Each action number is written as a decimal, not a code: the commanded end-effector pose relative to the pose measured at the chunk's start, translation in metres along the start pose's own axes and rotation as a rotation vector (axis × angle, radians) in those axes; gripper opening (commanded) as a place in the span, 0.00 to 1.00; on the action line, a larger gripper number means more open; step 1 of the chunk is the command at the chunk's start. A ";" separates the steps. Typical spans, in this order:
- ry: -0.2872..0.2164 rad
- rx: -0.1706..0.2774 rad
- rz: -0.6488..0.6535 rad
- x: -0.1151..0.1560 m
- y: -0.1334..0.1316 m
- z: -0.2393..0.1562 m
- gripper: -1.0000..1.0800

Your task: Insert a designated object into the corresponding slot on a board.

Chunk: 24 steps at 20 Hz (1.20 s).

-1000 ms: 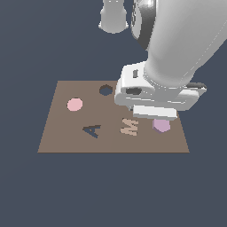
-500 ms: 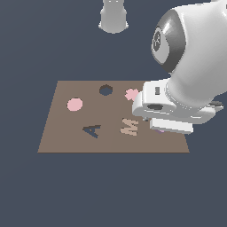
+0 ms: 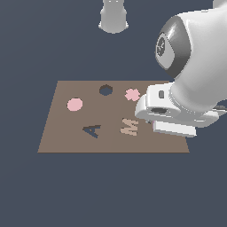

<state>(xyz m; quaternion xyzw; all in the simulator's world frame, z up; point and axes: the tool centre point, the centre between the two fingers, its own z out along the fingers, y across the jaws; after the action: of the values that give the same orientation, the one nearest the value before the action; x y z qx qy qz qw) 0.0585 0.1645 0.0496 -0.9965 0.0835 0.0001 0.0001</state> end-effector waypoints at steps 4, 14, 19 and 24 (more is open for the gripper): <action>0.000 0.000 0.001 0.001 0.000 0.013 0.96; 0.000 0.000 0.002 0.001 0.000 0.020 0.00; 0.001 0.000 0.001 0.001 -0.001 0.019 0.00; 0.001 0.000 0.000 -0.001 0.001 0.019 0.00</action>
<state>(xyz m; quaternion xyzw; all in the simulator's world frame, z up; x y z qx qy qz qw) 0.0582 0.1643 0.0305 -0.9965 0.0837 -0.0001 0.0003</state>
